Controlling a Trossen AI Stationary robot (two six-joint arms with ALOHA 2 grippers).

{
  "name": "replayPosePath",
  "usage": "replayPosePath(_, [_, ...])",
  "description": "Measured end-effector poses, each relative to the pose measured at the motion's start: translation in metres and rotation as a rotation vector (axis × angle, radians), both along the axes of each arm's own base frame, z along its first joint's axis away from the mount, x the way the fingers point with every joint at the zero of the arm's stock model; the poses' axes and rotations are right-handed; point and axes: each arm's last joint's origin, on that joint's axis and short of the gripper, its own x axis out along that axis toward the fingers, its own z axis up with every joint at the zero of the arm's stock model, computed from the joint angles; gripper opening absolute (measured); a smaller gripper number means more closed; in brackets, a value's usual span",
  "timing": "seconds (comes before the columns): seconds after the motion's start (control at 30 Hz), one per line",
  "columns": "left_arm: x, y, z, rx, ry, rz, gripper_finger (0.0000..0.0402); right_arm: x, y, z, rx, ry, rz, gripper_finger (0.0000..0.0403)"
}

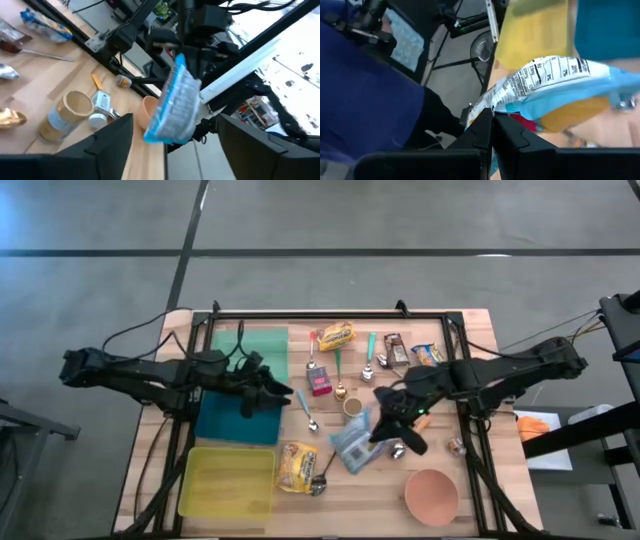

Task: Pick & Place Food Item
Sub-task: Put the light blue noodle pack into the dark blue bin

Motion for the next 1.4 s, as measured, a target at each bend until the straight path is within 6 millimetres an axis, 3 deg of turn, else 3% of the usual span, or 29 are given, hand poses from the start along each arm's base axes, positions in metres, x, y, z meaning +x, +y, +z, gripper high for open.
replayPosePath(0.17, [0.011, -0.001, 0.011, 0.072, -0.034, -0.041, 0.0314, 0.028, 0.003, 0.003, -0.051, -0.032, 0.039, 0.0008])
replayPosePath(0.37, [0.032, -0.006, 0.023, 0.131, -0.048, -0.181, 0.0314, 0.054, -0.008, 0.009, -0.075, -0.069, 0.035, 0.0008])
replayPosePath(0.67, [0.049, -0.006, 0.015, 0.141, -0.002, -0.224, 0.0315, 0.085, -0.019, 0.010, 0.001, -0.146, 0.105, 0.0008])
replayPosePath(0.87, [0.050, -0.007, 0.020, 0.164, -0.078, -0.290, 0.0315, 0.097, -0.016, 0.000, 0.010, -0.139, 0.118, 0.0008])
replayPosePath(1.4, [0.069, -0.007, 0.009, 0.131, -0.103, -0.313, 0.0315, 0.103, -0.019, 0.004, 0.010, -0.219, 0.114, 0.0008])
